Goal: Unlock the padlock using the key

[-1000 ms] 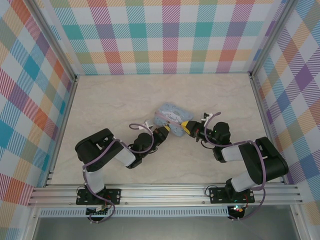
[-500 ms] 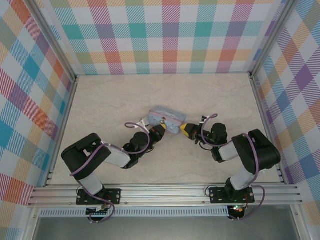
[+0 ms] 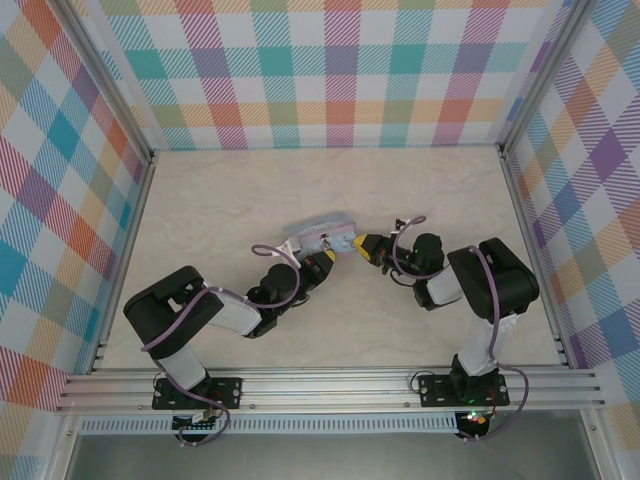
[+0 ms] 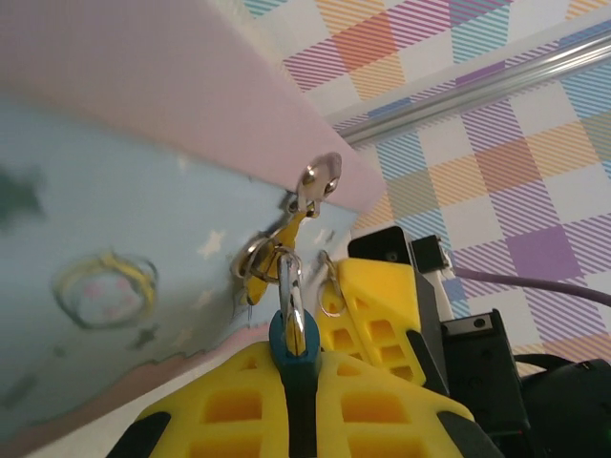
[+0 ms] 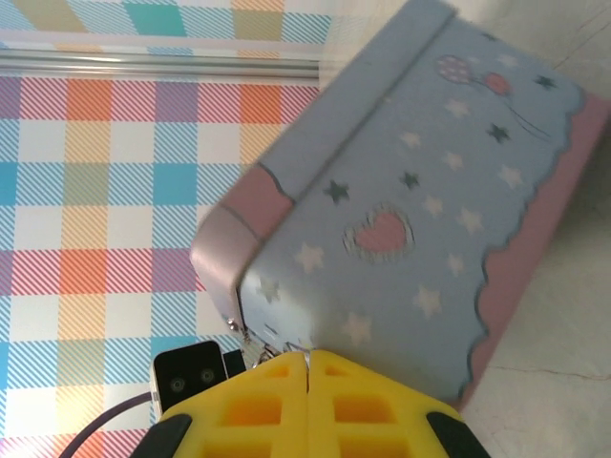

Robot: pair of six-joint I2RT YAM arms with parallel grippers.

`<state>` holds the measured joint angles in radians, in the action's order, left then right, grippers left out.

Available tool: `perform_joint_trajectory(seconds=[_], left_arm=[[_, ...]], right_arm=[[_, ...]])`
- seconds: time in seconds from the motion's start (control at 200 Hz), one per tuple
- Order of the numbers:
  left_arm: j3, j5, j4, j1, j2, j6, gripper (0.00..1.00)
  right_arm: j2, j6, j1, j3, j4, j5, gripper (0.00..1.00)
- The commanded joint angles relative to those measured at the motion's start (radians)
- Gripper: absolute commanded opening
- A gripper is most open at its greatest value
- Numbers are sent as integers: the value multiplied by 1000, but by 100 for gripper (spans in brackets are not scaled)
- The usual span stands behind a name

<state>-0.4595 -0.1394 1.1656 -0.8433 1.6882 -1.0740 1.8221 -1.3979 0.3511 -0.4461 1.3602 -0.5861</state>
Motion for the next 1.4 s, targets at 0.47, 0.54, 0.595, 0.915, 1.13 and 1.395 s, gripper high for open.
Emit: perform_joint_trajectory(seconds=[0.47, 0.54, 0.595, 0.915, 1.13, 1.395], left_arm=[[-15, -135, 142, -5, 56, -142, 0], [-16, -136, 141, -5, 61, -155, 0], [-19, -135, 144, -6, 68, -168, 0], [-30, -149, 144, -7, 84, -228, 0], [-41, -145, 144, -9, 90, -234, 0], [-43, -142, 143, -10, 93, -234, 0]], right_arm=[[-224, 11, 34, 154, -56, 50, 4], [-251, 11, 59, 155, -84, 84, 4], [-268, 14, 85, 145, -120, 112, 4], [-320, -16, 209, 139, -232, 331, 4], [-323, -27, 254, 118, -280, 409, 4], [-314, -33, 287, 97, -307, 465, 4]])
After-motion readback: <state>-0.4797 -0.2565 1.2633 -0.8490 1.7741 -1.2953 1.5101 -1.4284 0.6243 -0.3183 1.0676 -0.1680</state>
